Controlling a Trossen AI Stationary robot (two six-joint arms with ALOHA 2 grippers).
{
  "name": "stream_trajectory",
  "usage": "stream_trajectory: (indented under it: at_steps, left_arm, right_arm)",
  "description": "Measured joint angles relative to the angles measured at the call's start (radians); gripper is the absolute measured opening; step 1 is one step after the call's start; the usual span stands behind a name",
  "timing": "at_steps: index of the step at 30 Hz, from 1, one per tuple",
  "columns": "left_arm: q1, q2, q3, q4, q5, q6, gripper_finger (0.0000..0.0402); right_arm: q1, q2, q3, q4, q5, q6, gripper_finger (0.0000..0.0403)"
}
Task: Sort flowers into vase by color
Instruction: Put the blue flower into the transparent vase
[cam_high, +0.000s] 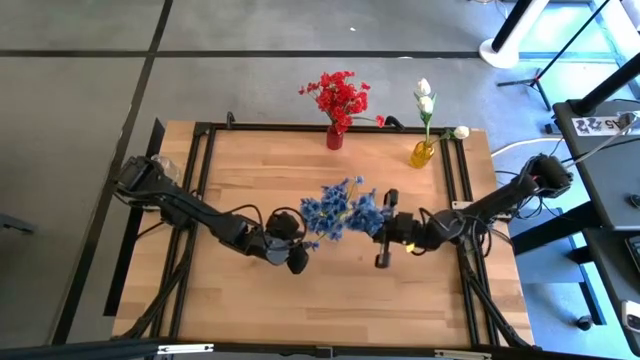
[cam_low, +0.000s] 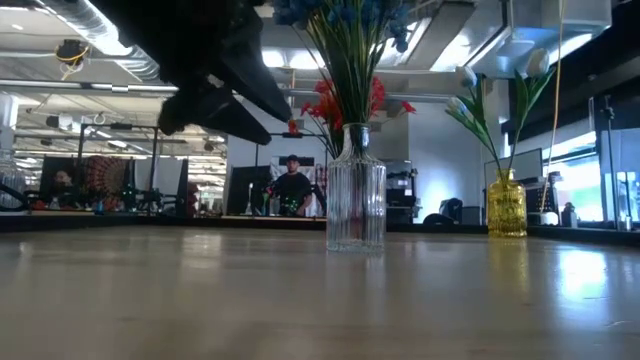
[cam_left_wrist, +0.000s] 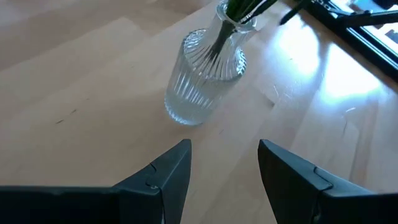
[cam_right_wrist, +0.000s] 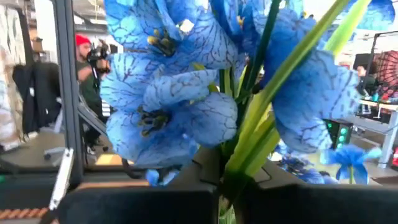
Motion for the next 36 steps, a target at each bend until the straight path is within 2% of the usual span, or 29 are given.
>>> stream_trajectory:
  at_steps: [4,12,28,33,36]
  left_arm:
    - [0.007,0.018,0.000,0.019,0.012,-0.001,0.0181]
    - [0.007,0.018,0.000,0.021,0.012,-0.002,0.0181]
    - [0.016,0.014,0.000,0.030,0.022,0.000,0.0181]
    - [0.036,-0.047,0.000,-0.010,0.034,0.061,0.0181]
    - [0.083,-0.086,0.000,-0.076,0.035,0.153,0.0181]
  right_arm:
    - [-0.033,0.028,0.001,0.001,-0.037,-0.012,0.0011]
    - [-0.030,0.020,0.001,0.064,0.001,-0.154,0.0011]
    - [-0.078,0.108,-0.013,0.090,0.014,-0.142,0.0012]
    - [-0.076,0.102,-0.013,0.148,0.036,-0.160,0.0013]
    - [-0.076,0.088,-0.013,0.161,0.049,-0.162,0.0013]
